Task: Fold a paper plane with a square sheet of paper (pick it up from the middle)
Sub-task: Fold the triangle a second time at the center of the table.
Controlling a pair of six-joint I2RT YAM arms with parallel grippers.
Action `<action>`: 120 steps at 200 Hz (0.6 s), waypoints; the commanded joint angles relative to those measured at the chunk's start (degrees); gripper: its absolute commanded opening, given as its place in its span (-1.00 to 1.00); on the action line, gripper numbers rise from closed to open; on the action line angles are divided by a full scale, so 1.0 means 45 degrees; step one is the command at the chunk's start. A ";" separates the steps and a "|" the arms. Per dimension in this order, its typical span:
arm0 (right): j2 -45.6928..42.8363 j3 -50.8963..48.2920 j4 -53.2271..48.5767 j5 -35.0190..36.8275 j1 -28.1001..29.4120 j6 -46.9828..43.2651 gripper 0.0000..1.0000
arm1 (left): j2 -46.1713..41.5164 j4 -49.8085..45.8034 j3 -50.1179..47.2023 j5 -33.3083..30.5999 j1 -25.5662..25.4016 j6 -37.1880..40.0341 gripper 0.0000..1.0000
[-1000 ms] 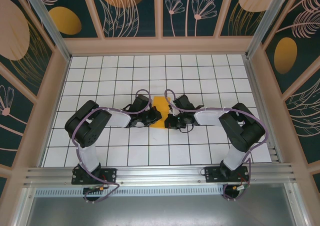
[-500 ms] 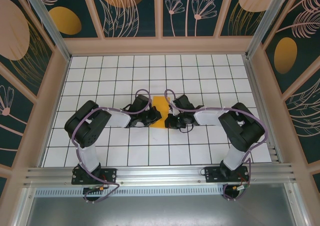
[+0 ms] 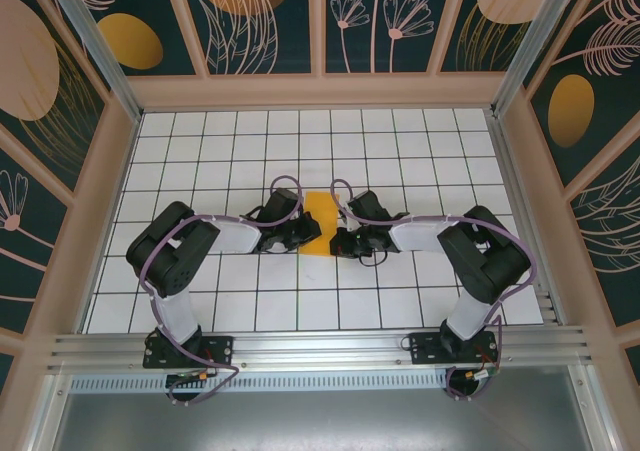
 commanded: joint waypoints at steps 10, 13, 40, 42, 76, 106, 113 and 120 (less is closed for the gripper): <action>0.0668 -0.0826 -0.1980 0.0998 0.0053 0.0020 -0.90 | 0.0042 -0.0692 0.0188 -0.1154 0.0445 0.0669 -0.82; 0.0668 -0.0828 -0.1990 0.1019 0.0044 0.0020 -0.90 | 0.0043 -0.0740 0.0188 -0.1209 0.0474 0.0688 -0.82; 0.0749 -0.0852 -0.1980 0.0972 0.0043 0.0020 -0.90 | 0.0000 -0.0877 0.0140 -0.1420 0.0734 0.0855 -0.82; 0.0751 -0.0847 -0.1985 0.0981 0.0043 0.0006 -0.90 | -0.0012 -0.0876 0.0132 -0.1421 0.0768 0.0859 -0.82; 0.0753 -0.0845 -0.1981 0.0927 0.0043 -0.0038 -0.90 | 0.0168 -0.0747 0.0100 -0.1368 0.1243 0.1027 -0.83; 0.0674 -0.0901 -0.1951 0.0905 0.0043 -0.0019 -0.90 | 0.0199 -0.0664 0.0061 -0.1313 0.1718 0.1236 -0.83; 0.0681 -0.0904 -0.1942 0.0905 0.0043 -0.0019 -0.90 | 0.0209 -0.0686 0.0081 -0.1296 0.1806 0.1293 -0.83; 0.0693 -0.0905 -0.1941 0.0905 0.0038 0.0004 -0.90 | 0.0239 -0.0701 0.0119 -0.1283 0.1908 0.1357 -0.83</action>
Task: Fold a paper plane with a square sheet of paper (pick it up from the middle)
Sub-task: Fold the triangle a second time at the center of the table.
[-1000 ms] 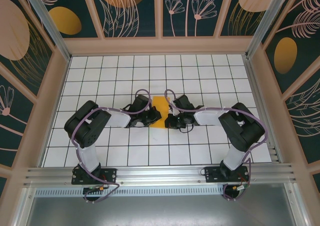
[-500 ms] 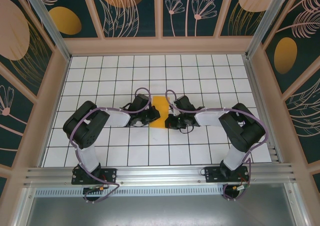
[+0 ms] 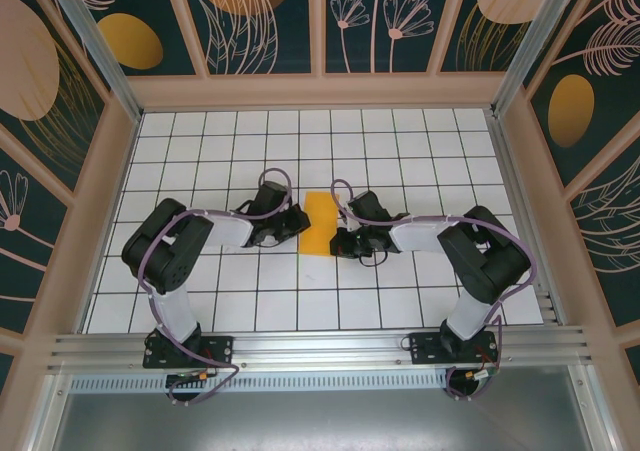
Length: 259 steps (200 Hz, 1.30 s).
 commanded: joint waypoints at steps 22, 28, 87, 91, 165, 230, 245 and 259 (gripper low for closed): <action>0.0697 -0.0846 -0.2072 0.0915 0.0048 -0.0004 -0.90 | 0.0371 -0.0778 0.0302 -0.1144 0.0839 0.0772 -0.83; 0.0708 -0.0823 -0.2077 0.0915 0.0046 -0.0004 -0.90 | 0.0377 -0.0830 0.0390 -0.1125 0.0853 0.0856 -0.83; 0.0605 -0.0665 -0.2083 0.0832 0.0048 0.0055 -0.90 | -0.1163 -0.1492 0.0953 -0.0946 0.0854 0.1737 -0.80; 0.0608 -0.0644 -0.2082 0.0837 0.0048 0.0055 -0.90 | -0.1370 -0.1329 0.0813 -0.0794 0.0836 0.1684 -0.79; 0.0585 -0.0584 -0.2150 0.0858 0.0048 0.0113 -0.91 | -0.1353 0.0932 -0.0453 0.0458 -0.1209 0.0107 -0.84; 0.0354 -0.0728 -0.2101 0.0877 0.0048 0.0094 -0.91 | -0.0325 0.0182 0.0031 -0.0897 -0.1275 0.0580 -0.88; 0.0303 -0.0738 -0.2103 0.0822 0.0048 0.0055 -0.91 | -0.0146 -0.0156 0.0117 -0.1583 -0.1276 0.0758 -0.89; 0.0214 -0.0739 -0.2091 0.0780 0.0048 0.0016 -0.91 | -0.0010 -0.0324 0.0127 -0.1969 -0.1282 0.0880 -0.90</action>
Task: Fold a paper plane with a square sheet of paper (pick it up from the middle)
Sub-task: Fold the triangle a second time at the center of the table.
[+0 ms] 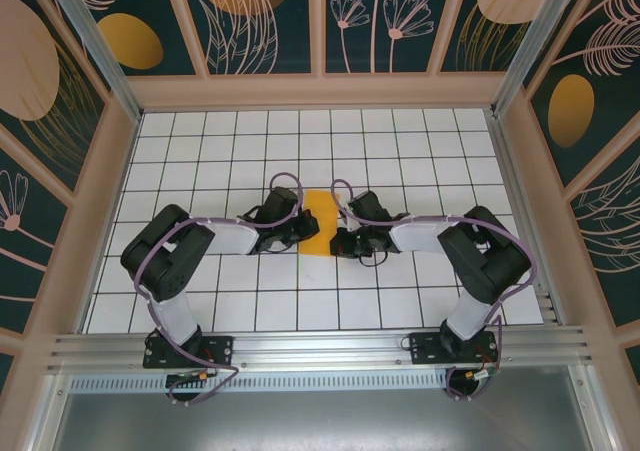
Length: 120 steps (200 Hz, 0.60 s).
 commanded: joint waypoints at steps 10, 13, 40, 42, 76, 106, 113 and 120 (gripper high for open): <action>0.0205 -0.0758 -0.2043 0.0741 0.0048 -0.0013 -0.91 | 0.0460 -0.0635 0.0268 -0.1247 0.0061 0.0481 -0.90; 0.0189 -0.0758 -0.2043 0.0722 0.0048 -0.0031 -0.91 | 0.0461 -0.0629 0.0251 -0.1264 0.0061 0.0486 -0.90; -0.0002 -0.0719 -0.1877 0.0227 -0.0010 -0.0075 -0.91 | 0.0533 -0.0631 0.0190 -0.1284 0.0080 0.0565 -0.91; -0.0040 -0.0704 -0.1831 0.0167 -0.0020 -0.0073 -0.91 | 0.0547 -0.0623 0.0188 -0.1254 0.0080 0.0550 -0.92; -0.0941 -0.0021 -0.1096 -0.0484 -0.0013 0.0013 -0.90 | 0.0861 -0.0423 0.0051 -0.0690 0.0065 0.0341 -0.92; -0.1121 0.0544 -0.0657 -0.0577 -0.0011 -0.0057 -0.90 | 0.0861 -0.0418 -0.0020 -0.0498 0.0073 0.0255 -0.92; -0.0950 0.0720 -0.0710 -0.0461 -0.0011 -0.0091 -0.90 | 0.0871 -0.0401 -0.0047 -0.0470 0.0062 0.0228 -0.92; -0.0722 0.0922 -0.0770 -0.0333 -0.0013 -0.0138 -0.91 | 0.0887 -0.0404 -0.0055 -0.0469 0.0071 0.0211 -0.92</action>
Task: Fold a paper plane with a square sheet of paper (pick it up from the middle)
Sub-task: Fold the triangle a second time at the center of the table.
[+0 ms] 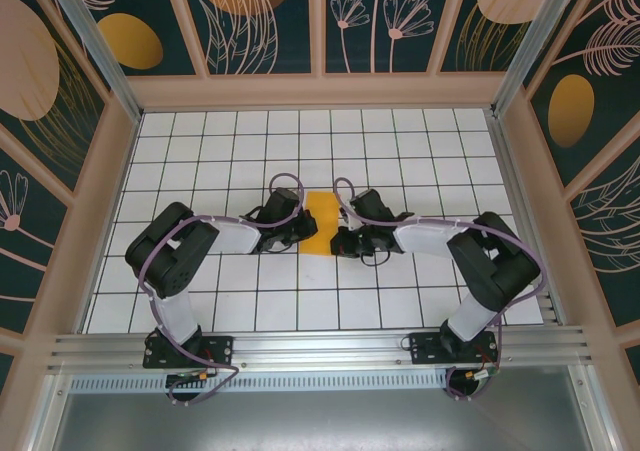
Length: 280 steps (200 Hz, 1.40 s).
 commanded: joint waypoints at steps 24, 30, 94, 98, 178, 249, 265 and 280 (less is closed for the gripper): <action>0.0991 0.1414 -0.0283 0.0258 -0.0011 -0.0237 -0.91 | 0.0595 -0.0499 -0.0115 0.0036 0.0072 -0.0111 -0.92; 0.1198 0.1565 -0.0275 0.0264 -0.0010 -0.0275 -0.92 | 0.0607 -0.0490 -0.0115 0.0036 0.0080 -0.0105 -0.92; 0.2497 0.2584 -0.0310 0.0414 -0.0045 -0.0546 -0.92 | 0.0520 -0.0435 -0.0317 0.0110 0.0063 -0.0208 -0.92; 0.2541 0.2605 -0.0326 0.0448 -0.0052 -0.0568 -0.92 | 0.0523 -0.0443 -0.0313 0.0101 0.0073 -0.0196 -0.92; 0.2185 0.0980 -0.1213 0.0391 -0.0127 -0.0862 -0.93 | 0.0731 -0.1023 -0.0256 -0.0324 0.0077 -0.0523 -0.93; 0.0619 -0.1015 -0.1782 -0.0084 0.0047 -0.0902 -0.93 | 0.0855 -0.1198 -0.0166 -0.0413 0.0079 -0.0646 -0.93; 0.0240 -0.0969 -0.1938 0.0174 0.0033 -0.0922 -0.93 | 0.0882 -0.1191 -0.0122 -0.0359 0.0080 -0.0649 -0.93; -0.0269 -0.0815 -0.1947 0.0388 0.0029 -0.0922 -0.93 | 0.0856 -0.1198 -0.0099 -0.0262 0.0077 -0.0625 -0.93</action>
